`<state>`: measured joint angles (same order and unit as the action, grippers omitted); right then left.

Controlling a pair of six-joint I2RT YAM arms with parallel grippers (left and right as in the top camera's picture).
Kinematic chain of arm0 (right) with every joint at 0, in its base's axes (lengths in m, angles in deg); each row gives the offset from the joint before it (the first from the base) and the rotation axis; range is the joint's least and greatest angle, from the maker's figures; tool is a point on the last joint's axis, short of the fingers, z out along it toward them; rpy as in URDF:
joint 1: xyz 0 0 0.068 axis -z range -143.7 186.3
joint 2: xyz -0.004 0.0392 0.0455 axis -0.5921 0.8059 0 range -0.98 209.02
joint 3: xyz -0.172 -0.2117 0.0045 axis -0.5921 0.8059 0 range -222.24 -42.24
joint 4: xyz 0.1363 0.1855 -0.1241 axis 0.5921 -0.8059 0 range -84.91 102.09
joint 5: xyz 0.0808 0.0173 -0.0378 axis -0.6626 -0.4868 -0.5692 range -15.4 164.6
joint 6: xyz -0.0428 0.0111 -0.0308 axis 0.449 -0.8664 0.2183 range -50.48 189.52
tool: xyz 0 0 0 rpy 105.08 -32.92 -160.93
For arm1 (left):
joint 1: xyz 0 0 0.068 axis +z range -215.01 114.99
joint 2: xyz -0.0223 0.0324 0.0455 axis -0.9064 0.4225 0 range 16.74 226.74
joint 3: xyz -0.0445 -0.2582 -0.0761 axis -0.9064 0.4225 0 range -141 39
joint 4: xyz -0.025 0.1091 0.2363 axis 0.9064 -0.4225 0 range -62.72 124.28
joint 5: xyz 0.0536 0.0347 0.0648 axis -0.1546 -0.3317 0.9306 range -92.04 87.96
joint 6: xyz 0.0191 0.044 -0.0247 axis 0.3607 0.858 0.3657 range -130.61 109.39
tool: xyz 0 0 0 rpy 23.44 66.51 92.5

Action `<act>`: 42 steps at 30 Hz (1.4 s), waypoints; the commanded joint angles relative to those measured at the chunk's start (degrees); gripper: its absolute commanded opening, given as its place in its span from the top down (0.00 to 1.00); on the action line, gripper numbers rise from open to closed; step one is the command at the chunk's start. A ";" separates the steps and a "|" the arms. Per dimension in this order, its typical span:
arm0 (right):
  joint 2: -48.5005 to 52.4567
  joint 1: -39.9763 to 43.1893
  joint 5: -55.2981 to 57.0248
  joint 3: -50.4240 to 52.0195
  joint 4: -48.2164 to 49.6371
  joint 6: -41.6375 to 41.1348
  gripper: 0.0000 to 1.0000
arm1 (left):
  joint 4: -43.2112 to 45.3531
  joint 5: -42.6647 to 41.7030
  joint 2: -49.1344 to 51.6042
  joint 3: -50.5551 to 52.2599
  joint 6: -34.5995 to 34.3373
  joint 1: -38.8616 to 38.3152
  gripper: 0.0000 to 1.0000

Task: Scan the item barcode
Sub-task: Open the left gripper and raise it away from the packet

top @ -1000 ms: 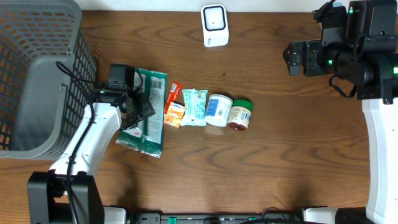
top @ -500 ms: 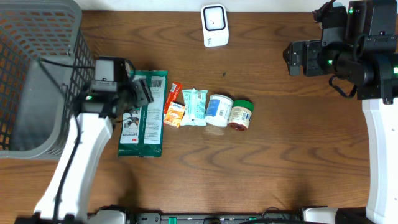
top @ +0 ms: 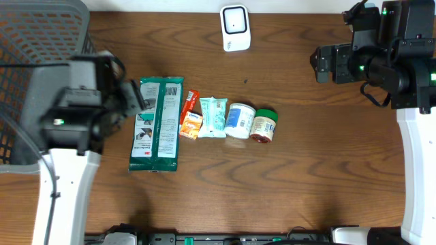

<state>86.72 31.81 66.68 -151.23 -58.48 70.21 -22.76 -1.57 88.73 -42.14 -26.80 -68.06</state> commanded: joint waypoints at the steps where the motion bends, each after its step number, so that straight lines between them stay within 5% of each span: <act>1: -0.04 -0.44 -0.09 -0.81 0.00 0.68 0.01 | -7.52 4.76 3.02 -11.72 2.71 1.68 0.32; 11: -0.04 -0.44 -0.07 -0.81 0.00 0.68 0.01 | -8.70 4.70 9.16 -13.88 3.04 1.86 0.30; 20: -0.04 -0.44 -0.09 -0.81 0.00 0.68 0.01 | -4.81 -2.25 15.87 -13.88 3.04 1.86 0.22; 22: -0.04 -0.44 -0.09 -0.81 0.00 0.68 0.01 | -4.87 -2.21 16.79 -13.88 3.06 1.86 0.14; 42: -0.04 -0.44 -0.39 -0.81 0.07 0.61 0.01 | -5.75 -2.47 18.14 -13.84 3.06 1.86 0.13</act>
<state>86.72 31.81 66.66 -151.23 -58.48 70.21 -28.35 -3.62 106.43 -56.06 -24.06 -66.40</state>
